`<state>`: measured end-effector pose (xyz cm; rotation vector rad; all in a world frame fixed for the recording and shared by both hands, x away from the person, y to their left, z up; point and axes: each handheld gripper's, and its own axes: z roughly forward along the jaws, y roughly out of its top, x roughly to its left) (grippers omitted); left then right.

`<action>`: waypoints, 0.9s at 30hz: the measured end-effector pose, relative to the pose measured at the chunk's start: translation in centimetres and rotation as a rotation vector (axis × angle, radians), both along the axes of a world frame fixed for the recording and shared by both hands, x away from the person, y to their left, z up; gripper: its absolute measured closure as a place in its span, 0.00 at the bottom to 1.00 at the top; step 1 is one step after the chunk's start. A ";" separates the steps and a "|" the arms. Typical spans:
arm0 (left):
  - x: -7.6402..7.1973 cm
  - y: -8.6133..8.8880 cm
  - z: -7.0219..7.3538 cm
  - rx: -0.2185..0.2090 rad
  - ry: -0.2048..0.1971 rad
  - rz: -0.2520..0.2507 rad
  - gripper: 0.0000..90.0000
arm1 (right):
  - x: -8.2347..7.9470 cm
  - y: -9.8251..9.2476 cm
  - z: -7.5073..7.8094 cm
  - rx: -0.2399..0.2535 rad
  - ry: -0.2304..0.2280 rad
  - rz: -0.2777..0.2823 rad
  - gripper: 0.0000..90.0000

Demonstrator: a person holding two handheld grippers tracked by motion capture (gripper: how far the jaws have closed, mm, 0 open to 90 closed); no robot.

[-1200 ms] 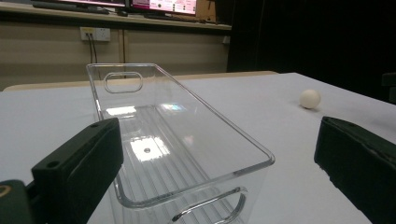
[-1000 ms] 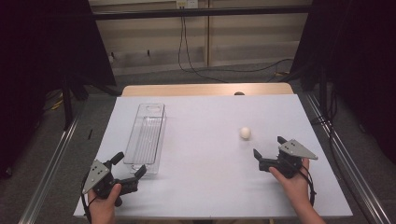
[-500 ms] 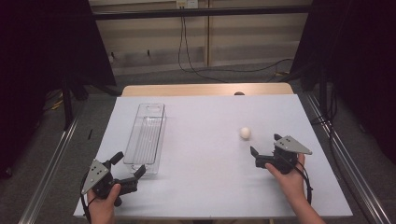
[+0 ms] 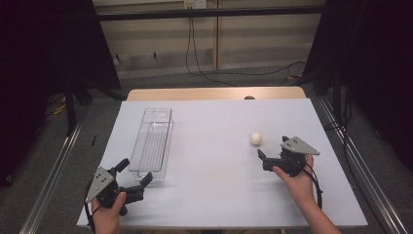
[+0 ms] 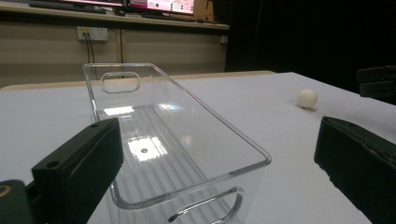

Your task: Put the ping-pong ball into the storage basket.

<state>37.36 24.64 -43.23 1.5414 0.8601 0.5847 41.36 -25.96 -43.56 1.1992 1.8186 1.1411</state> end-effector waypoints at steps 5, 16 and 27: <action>0.0 0.1 0.0 0.005 0.001 0.001 0.02 | 0.4 0.2 -0.1 0.011 0.009 -0.004 0.02; 0.0 0.0 0.1 0.006 -0.003 0.000 0.02 | 1.1 0.0 -0.2 0.022 0.025 -0.019 0.02; 0.0 0.0 0.1 0.007 -0.005 0.000 0.02 | 2.0 0.5 0.2 0.026 0.036 -0.015 0.02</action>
